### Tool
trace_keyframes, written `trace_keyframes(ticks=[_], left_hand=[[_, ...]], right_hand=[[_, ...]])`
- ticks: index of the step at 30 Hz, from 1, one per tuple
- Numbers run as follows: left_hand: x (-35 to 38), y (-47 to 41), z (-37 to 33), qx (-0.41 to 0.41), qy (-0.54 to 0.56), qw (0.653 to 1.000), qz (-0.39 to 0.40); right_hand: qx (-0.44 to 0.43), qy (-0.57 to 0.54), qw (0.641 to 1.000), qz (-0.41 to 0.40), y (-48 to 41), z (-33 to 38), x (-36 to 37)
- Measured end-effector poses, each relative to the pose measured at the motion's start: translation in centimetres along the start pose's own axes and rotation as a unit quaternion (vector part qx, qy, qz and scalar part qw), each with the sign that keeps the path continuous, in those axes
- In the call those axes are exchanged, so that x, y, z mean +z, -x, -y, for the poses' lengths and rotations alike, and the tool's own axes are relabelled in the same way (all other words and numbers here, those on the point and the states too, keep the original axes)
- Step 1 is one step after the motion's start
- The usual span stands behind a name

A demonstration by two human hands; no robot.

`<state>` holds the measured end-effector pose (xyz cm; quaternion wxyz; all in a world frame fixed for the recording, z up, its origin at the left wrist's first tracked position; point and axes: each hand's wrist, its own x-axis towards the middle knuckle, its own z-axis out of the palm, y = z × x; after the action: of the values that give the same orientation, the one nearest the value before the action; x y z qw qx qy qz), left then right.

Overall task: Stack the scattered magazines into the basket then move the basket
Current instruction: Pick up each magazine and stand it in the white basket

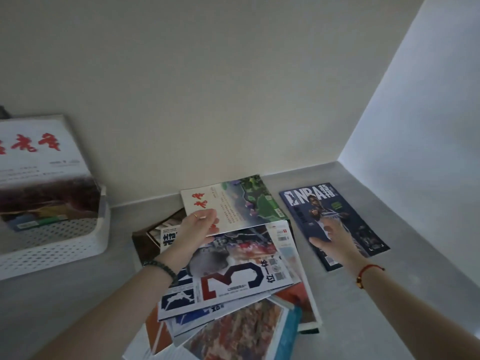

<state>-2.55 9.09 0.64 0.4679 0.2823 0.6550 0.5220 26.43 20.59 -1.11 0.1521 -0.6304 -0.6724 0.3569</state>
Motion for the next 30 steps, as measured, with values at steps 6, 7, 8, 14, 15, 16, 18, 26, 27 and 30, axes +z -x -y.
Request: trace_keyframes(ticks=[6, 7, 8, 14, 15, 16, 18, 26, 27, 30], left_hand=[[7.7, -0.2, 2.0, -0.045, 0.015, 0.998, 0.031], [8.7, -0.2, 2.3, -0.055, 0.023, 0.998, 0.034], [9.5, -0.2, 2.7, -0.061, 0.034, 0.997, 0.041], [12.7, -0.6, 4.4, -0.093, 0.065, 0.992, 0.049], [13.1, -0.7, 4.5, -0.099, 0.068, 0.991, 0.049], [13.4, -0.8, 4.6, -0.104, 0.068, 0.991, 0.050], [13.8, -0.9, 4.7, -0.109, 0.056, 0.991, 0.056], [16.9, -1.1, 2.5, -0.177, 0.105, 0.962, 0.177], [17.3, -1.3, 2.2, -0.185, 0.117, 0.960, 0.177], [16.6, -1.9, 2.4, -0.202, 0.067, 0.975, 0.056]], right_hand=[[0.037, 0.114, 0.992, 0.039, -1.4, -6.3, 0.5], [0.035, 0.151, 0.987, 0.045, -1.5, -7.0, 0.9], [0.024, 0.198, 0.979, 0.044, -1.5, -7.7, 1.3], [-0.053, 0.441, 0.896, 0.019, -2.0, -8.3, 2.9], [-0.080, 0.462, 0.883, 0.018, -2.4, -8.2, 2.9], [-0.105, 0.467, 0.878, 0.016, -2.8, -8.2, 2.6], [-0.107, 0.389, 0.915, 0.010, -3.2, -7.8, 1.3], [-0.161, 0.171, 0.972, -0.015, 3.1, -3.2, 0.7], [-0.191, 0.165, 0.967, 0.010, 4.4, -2.9, 1.6], [-0.277, 0.197, 0.938, 0.072, 8.2, -1.3, 3.4]])
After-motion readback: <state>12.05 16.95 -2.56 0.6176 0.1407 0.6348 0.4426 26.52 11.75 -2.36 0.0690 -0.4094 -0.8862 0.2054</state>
